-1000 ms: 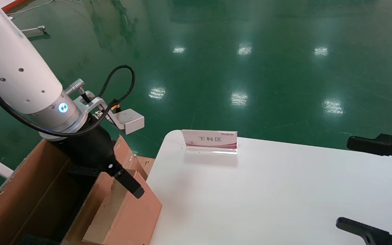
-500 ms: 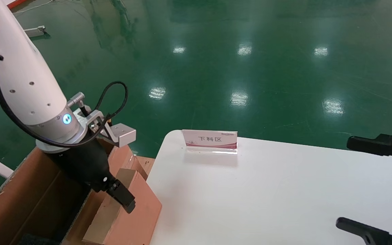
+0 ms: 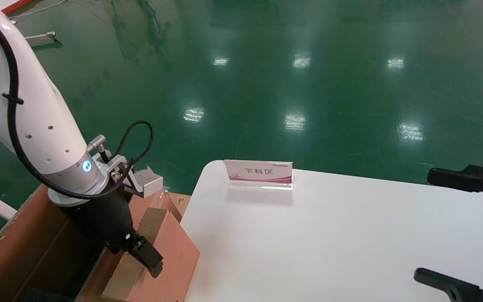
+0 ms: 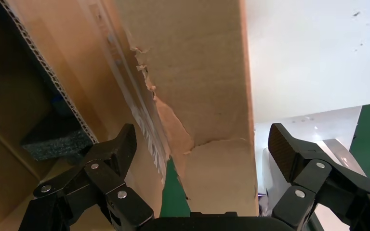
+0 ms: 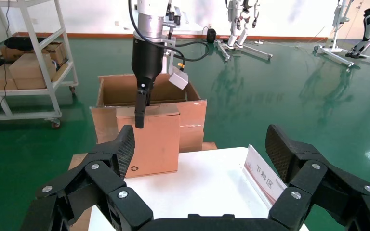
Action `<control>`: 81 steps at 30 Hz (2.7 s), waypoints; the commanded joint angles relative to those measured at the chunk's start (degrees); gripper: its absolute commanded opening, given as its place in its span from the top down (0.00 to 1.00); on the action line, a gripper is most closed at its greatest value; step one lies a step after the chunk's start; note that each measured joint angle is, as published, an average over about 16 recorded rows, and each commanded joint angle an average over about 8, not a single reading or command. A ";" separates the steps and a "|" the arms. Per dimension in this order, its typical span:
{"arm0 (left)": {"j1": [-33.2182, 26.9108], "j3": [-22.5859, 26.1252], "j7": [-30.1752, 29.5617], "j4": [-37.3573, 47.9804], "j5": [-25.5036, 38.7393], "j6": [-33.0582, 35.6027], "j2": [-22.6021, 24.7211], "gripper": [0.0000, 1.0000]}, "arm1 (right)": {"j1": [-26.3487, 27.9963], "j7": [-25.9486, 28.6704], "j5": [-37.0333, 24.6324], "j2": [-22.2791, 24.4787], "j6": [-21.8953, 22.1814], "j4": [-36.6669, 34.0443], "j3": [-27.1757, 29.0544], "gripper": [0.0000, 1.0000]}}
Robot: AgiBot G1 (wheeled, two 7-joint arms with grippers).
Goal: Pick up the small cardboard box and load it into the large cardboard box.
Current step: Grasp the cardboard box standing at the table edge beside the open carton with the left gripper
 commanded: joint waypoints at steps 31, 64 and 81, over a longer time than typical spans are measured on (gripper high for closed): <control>1.99 0.67 -0.02 -0.09 0.96 -1.97 -1.00 1.00 | -0.01 0.00 0.01 0.01 0.01 -0.01 0.00 1.00; 1.74 0.54 0.01 -0.10 0.81 -1.71 -0.89 1.00 | -0.01 0.00 0.01 0.01 0.01 -0.01 0.00 0.00; -1.72 -2.35 1.10 -0.73 1.93 -0.51 -0.91 1.00 | -0.01 0.00 0.01 0.01 0.01 -0.01 0.00 0.00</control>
